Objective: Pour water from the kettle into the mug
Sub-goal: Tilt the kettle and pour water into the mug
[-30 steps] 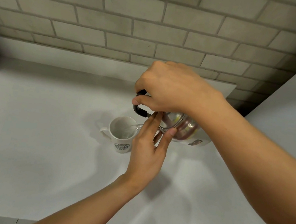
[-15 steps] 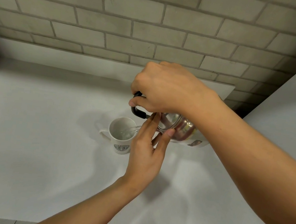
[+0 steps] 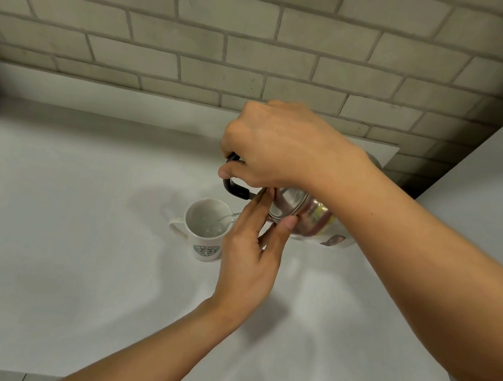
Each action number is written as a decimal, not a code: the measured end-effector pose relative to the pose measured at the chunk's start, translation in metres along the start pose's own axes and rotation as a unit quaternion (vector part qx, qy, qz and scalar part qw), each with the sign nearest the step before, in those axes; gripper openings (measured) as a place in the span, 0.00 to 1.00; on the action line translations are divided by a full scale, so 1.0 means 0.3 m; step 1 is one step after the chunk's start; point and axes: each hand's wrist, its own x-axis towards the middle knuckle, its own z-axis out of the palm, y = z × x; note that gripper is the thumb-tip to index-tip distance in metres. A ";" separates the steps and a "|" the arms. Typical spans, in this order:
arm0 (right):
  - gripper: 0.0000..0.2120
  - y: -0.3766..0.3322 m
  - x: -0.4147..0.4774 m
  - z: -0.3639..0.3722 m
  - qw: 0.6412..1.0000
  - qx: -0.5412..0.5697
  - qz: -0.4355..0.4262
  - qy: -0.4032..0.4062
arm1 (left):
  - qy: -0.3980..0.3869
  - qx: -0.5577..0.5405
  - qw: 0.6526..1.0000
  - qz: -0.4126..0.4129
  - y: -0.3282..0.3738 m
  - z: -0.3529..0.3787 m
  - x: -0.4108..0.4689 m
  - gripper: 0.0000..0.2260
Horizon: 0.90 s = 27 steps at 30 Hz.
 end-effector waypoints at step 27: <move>0.16 0.003 0.013 -0.002 1.000 -0.005 0.008 -0.003 | -0.001 -0.004 1.000 -0.013 0.005 -0.001 0.012 0.20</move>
